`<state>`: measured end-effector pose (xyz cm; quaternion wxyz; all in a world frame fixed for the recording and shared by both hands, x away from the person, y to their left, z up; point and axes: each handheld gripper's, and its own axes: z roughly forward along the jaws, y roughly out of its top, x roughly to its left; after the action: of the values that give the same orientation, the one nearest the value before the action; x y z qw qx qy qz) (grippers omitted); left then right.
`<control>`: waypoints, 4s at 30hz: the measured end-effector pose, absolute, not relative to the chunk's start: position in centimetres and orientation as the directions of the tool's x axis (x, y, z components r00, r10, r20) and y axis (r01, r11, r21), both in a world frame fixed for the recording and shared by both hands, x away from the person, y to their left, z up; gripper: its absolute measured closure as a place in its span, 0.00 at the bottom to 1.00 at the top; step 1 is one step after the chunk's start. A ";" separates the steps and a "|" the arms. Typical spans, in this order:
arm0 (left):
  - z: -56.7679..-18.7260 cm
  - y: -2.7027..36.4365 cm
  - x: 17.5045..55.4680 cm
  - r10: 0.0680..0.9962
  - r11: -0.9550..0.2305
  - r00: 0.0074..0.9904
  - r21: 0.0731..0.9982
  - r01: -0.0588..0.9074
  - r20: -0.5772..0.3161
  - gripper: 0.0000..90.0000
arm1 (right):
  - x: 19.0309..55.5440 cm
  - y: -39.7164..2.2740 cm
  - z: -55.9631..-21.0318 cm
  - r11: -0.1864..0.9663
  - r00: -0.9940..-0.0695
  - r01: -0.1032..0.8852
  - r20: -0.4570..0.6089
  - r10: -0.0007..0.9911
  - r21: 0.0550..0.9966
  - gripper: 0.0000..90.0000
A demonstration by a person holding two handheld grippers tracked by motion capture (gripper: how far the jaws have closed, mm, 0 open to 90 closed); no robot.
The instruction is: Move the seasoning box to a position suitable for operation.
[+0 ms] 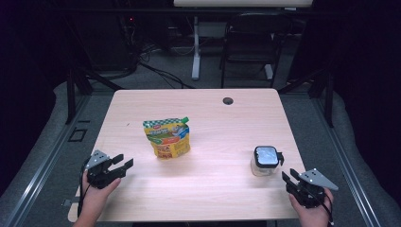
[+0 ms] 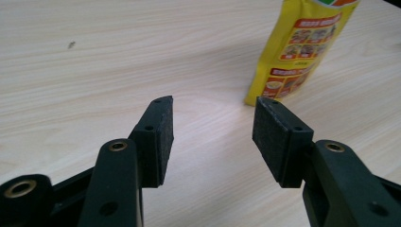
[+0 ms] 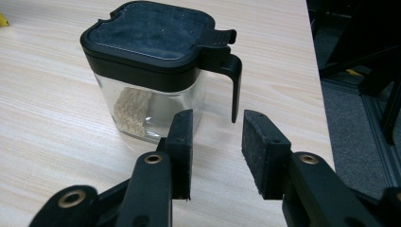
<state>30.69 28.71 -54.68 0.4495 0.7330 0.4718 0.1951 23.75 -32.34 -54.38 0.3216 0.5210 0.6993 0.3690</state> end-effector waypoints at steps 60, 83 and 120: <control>-55.4 30.1 27.8 0.868 -0.202 0.487 0.825 0.528 -0.099 0.67 | 29.8 -31.3 -55.9 0.211 -0.213 0.559 -0.107 0.971 0.802 0.94; -55.2 28.9 28.4 0.848 -0.228 0.522 0.824 0.519 -0.094 0.67 | 28.6 -24.9 -55.2 0.314 -0.334 0.571 -0.134 0.933 0.759 0.96; -55.1 27.1 29.4 0.813 -0.269 0.577 0.826 0.495 -0.081 0.67 | 23.9 -17.6 -54.6 0.412 -0.496 0.519 -0.129 0.858 0.749 0.89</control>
<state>29.39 27.08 -55.12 0.4332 0.7750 0.4218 0.1837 23.94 -17.63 -54.58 0.2578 0.4305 0.7999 0.3293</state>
